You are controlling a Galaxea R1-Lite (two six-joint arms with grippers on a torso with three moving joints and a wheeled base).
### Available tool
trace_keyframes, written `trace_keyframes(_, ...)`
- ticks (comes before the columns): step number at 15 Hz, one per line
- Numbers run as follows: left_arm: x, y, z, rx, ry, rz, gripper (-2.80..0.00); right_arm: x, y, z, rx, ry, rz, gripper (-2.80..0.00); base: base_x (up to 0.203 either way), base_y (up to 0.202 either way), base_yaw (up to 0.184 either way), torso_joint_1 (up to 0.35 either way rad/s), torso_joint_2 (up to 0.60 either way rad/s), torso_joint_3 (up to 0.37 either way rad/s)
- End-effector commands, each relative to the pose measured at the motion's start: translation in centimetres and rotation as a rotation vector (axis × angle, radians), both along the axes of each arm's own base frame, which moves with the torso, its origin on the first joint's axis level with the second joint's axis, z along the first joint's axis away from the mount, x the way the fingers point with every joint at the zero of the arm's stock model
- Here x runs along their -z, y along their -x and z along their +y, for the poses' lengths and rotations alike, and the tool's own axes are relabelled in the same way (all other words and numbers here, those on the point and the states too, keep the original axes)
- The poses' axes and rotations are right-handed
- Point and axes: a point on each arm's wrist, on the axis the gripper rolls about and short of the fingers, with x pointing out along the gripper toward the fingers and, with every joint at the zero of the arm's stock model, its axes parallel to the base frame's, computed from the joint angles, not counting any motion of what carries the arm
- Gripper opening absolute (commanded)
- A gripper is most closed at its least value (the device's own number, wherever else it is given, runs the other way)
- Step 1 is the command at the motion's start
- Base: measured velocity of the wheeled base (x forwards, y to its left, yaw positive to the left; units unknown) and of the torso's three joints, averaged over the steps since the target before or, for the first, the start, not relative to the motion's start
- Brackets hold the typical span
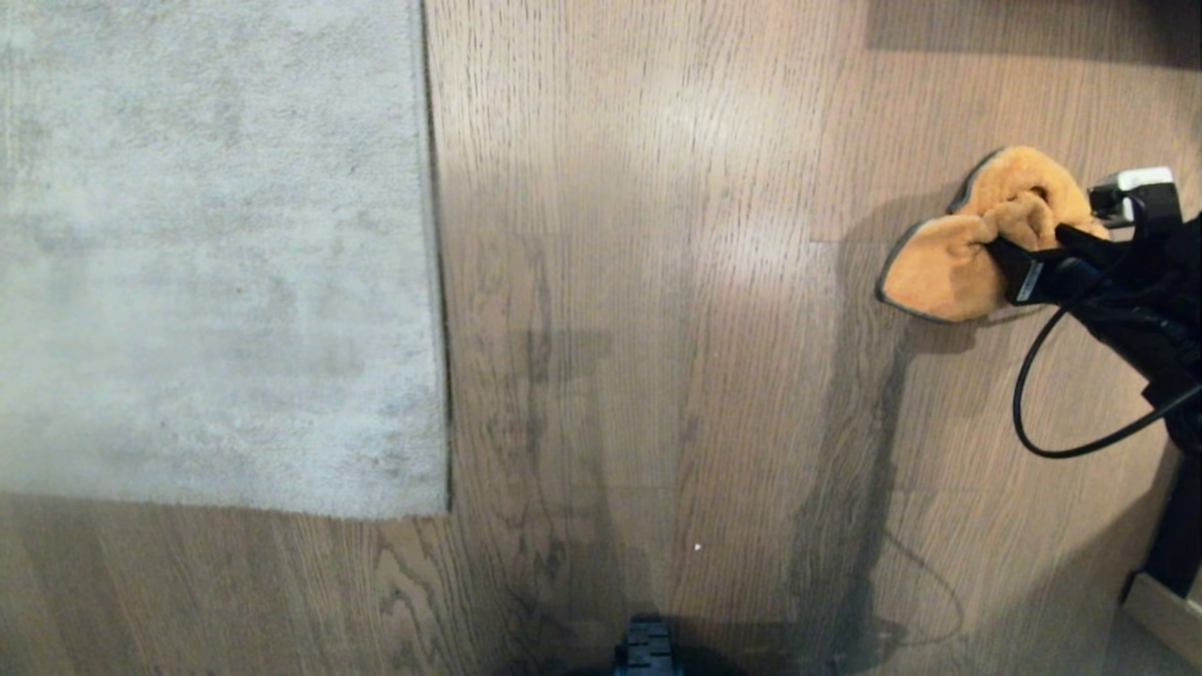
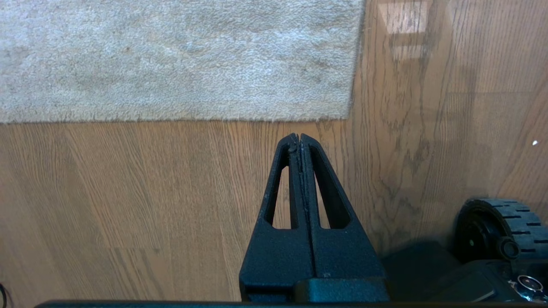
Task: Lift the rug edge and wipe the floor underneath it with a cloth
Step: Pick up the rag
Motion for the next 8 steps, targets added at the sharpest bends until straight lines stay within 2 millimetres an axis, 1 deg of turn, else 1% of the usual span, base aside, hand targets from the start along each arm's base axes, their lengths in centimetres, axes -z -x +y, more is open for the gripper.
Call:
trace_keyframes(1, -0.02, 0.01, 0.0, -0.001, 0.0, -0.001, -2.8, 0.06, -0.03, 0.01, -0.002, 0.001, 0.0, -2.8, 0.0, 0.0, 0.0, 0.0, 0.0, 0.0)
trace_keyframes(8, 0.0, 0.0, 0.0, -0.001, 0.0, 0.0, -2.8, -0.34, 0.65, 0.13, -0.002, 0.003, -0.007, -2.8, 0.0, 0.0, 0.0, 0.0, 0.0, 0.0)
